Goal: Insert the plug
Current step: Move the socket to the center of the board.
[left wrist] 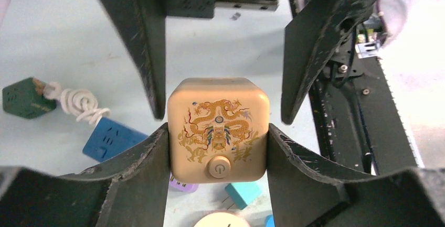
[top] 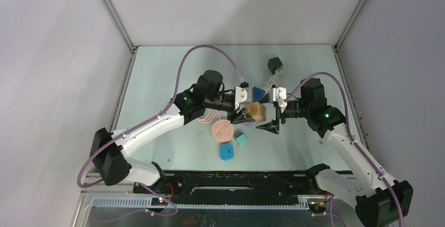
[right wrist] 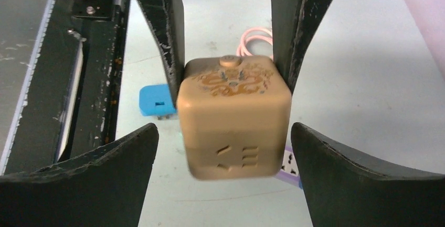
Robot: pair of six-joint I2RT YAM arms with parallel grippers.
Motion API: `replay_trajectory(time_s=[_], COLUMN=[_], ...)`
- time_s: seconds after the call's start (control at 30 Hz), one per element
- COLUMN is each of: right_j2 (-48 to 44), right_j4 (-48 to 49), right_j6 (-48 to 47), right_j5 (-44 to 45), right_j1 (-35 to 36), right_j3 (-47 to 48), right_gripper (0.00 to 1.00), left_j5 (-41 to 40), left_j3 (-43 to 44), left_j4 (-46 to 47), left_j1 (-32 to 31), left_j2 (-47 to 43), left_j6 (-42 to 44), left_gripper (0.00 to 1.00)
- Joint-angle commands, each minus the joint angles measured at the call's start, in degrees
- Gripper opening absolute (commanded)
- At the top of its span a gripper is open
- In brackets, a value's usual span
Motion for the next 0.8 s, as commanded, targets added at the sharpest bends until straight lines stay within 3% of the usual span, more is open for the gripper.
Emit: replay_trajectory(time_s=[0.0,0.27,0.5,0.6,0.77], right_j2=[-1.1,-3.9,-3.8,-3.3,-1.0], right_j4=[0.7,2.2,8.5,9.9,7.7], right_j6=[1.3,6.9,24.3,34.3,44.9], right_j5=[4.2,12.4,24.9,32.9,36.6], right_j1=[-1.7,-6.9,-11.1,-13.2,-16.5], right_j3=[0.9,-1.4,-1.5,-1.0,0.5], right_gripper=[1.00,1.00,1.00,1.00,1.00], left_j5=[0.7,3.9,4.3,6.5,8.0], left_j3=[4.8,11.0,27.1,30.6,36.9], left_j4=[3.2,1.7,-16.9,-16.6,-19.4], left_j1=[3.2,9.3,11.6,12.4,13.0], left_j2=[1.1,7.6,20.7,25.0,31.7], left_j6=[0.4,3.0,17.0,19.8,27.9], left_gripper=[0.00,0.00,0.00,0.00,0.00])
